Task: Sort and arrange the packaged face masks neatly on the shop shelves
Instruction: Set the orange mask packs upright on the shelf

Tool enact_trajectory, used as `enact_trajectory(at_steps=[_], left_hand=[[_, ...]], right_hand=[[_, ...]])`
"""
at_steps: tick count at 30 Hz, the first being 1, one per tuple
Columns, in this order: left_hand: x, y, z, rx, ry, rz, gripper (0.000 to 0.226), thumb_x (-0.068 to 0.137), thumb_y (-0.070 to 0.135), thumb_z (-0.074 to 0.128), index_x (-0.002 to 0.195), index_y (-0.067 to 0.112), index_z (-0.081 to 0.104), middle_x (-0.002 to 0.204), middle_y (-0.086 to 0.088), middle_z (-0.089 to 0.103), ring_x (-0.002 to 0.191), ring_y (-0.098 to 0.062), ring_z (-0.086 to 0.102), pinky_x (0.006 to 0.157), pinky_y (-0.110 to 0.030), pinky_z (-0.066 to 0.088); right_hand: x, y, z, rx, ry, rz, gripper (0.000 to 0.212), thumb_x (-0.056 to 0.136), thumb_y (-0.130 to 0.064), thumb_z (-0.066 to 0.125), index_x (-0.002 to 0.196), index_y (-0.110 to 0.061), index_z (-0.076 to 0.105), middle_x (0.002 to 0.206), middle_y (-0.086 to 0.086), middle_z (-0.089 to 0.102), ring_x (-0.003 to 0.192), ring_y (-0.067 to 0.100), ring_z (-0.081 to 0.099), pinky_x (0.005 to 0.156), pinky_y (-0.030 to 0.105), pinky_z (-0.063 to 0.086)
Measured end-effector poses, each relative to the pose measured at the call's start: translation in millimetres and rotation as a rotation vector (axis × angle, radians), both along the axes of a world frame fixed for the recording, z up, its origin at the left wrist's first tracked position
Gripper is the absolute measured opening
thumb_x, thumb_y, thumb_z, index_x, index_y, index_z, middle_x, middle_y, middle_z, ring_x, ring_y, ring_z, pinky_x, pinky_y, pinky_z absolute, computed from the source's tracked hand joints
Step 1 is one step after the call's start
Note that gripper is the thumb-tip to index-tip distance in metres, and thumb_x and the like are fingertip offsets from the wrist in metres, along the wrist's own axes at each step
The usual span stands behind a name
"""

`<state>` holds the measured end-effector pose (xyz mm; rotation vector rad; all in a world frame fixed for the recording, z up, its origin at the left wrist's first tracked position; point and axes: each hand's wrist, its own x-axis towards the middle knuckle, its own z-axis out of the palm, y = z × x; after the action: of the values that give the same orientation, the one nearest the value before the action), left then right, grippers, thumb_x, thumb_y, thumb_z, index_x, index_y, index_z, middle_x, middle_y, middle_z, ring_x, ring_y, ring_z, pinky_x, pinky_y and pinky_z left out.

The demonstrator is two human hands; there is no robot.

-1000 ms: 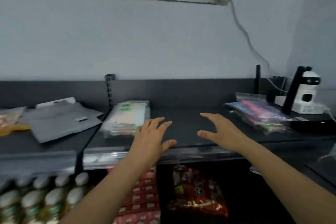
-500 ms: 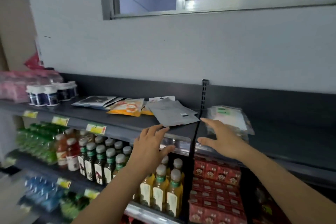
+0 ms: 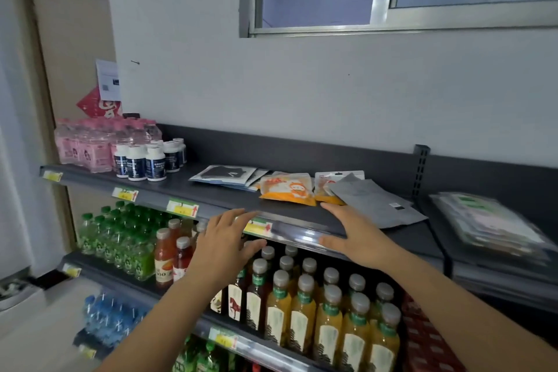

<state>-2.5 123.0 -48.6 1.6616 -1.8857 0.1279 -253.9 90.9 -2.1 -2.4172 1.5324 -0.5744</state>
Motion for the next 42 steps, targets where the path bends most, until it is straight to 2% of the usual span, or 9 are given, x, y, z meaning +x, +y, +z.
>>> enact_trajectory(at_steps=[5, 9, 13, 20, 26, 30, 35, 39, 42], left_hand=[[36.7, -13.2, -11.1, -0.016, 0.023, -0.03, 0.064, 0.082, 0.063, 0.05, 0.137, 0.03, 0.045, 0.14, 0.005, 0.044, 0.129, -0.023, 0.037, 0.1, -0.042, 0.039], [54.1, -29.9, -13.7, 0.02, 0.021, -0.026, 0.081, 0.072, 0.077, 0.029, 0.139, 0.032, 0.04, 0.142, 0.008, 0.04, 0.13, -0.02, 0.032, 0.102, -0.037, 0.035], [60.8, -56.4, -15.3, 0.016, -0.02, -0.037, 0.061, 0.087, 0.056, 0.05, 0.141, 0.032, 0.036, 0.144, 0.008, 0.038, 0.132, -0.018, 0.031, 0.105, -0.036, 0.031], [48.5, -127.7, 2.1, -0.023, -0.126, -0.068, 0.06, 0.089, 0.057, 0.046, 0.142, 0.034, 0.032, 0.147, 0.012, 0.033, 0.136, -0.013, 0.026, 0.106, -0.036, 0.033], [19.6, -207.4, 21.3, 0.016, -0.215, -0.216, 0.071, 0.082, 0.061, 0.053, 0.144, 0.036, 0.027, 0.149, 0.009, 0.029, 0.137, -0.014, 0.022, 0.111, -0.037, 0.027], [5.7, -248.1, 25.1, 0.25, -0.383, -0.286, 0.089, 0.077, 0.067, 0.055, 0.148, 0.038, 0.009, 0.158, 0.004, 0.008, 0.144, -0.021, 0.005, 0.117, -0.042, 0.012], [2.1, -276.1, 23.2, 0.504, -0.329, -0.361, 0.086, 0.082, 0.067, 0.049, 0.149, 0.038, 0.003, 0.159, 0.003, 0.007, 0.144, -0.021, 0.013, 0.116, -0.04, 0.018], [14.4, -285.2, 22.5, 0.447, -0.363, -0.445, 0.073, 0.09, 0.054, 0.048, 0.149, 0.037, 0.008, 0.155, 0.001, 0.022, 0.139, -0.02, 0.027, 0.113, -0.033, 0.025], [30.9, -289.9, 20.3, 0.429, -0.323, -0.532, 0.072, 0.088, 0.052, 0.053, 0.147, 0.04, 0.014, 0.154, 0.006, 0.027, 0.138, -0.015, 0.029, 0.113, -0.033, 0.026]], right_hand=[[35.7, -18.6, -2.5, 0.007, 0.013, -0.015, 0.074, 0.087, -0.042, 0.061, 0.148, -0.03, 0.02, 0.154, -0.004, 0.022, 0.14, 0.015, 0.023, 0.113, 0.032, 0.025], [49.5, -42.8, -8.2, -0.014, 0.036, -0.022, 0.074, 0.087, -0.042, 0.062, 0.148, -0.029, 0.021, 0.154, -0.004, 0.022, 0.14, 0.015, 0.023, 0.113, 0.031, 0.025], [50.3, -73.5, -14.2, -0.041, 0.051, -0.041, 0.073, 0.085, -0.045, 0.062, 0.146, -0.03, 0.024, 0.155, -0.001, 0.024, 0.141, 0.017, 0.021, 0.115, 0.036, 0.023], [31.9, -142.1, 1.7, -0.204, 0.308, -0.2, 0.07, 0.085, -0.046, 0.061, 0.145, -0.027, 0.028, 0.149, -0.001, 0.031, 0.134, 0.021, 0.031, 0.107, 0.035, 0.029], [-1.5, -218.6, 3.3, 0.082, 0.494, -0.319, 0.099, 0.069, -0.063, 0.068, 0.148, -0.033, 0.015, 0.156, 0.006, 0.008, 0.143, 0.034, 0.003, 0.115, 0.046, 0.016], [-7.5, -239.7, 7.1, 0.062, 0.631, -0.288, 0.084, 0.075, -0.071, 0.053, 0.144, -0.035, 0.023, 0.147, 0.001, 0.031, 0.131, 0.023, 0.035, 0.097, 0.035, 0.035], [11.6, -235.5, 0.5, -0.12, 0.684, -0.254, 0.042, 0.093, -0.04, 0.043, 0.132, -0.025, 0.04, 0.129, 0.005, 0.051, 0.108, 0.024, 0.054, 0.081, 0.031, 0.04], [24.6, -227.3, 6.1, -0.203, 0.564, -0.349, 0.03, 0.096, -0.033, 0.037, 0.121, -0.023, 0.05, 0.12, 0.002, 0.055, 0.099, 0.023, 0.057, 0.072, 0.033, 0.042], [30.1, -225.7, 19.9, -0.198, 0.127, -0.502, 0.023, 0.096, -0.036, 0.044, 0.088, -0.022, 0.059, 0.088, -0.004, 0.057, 0.082, 0.019, 0.054, 0.059, 0.03, 0.035]])
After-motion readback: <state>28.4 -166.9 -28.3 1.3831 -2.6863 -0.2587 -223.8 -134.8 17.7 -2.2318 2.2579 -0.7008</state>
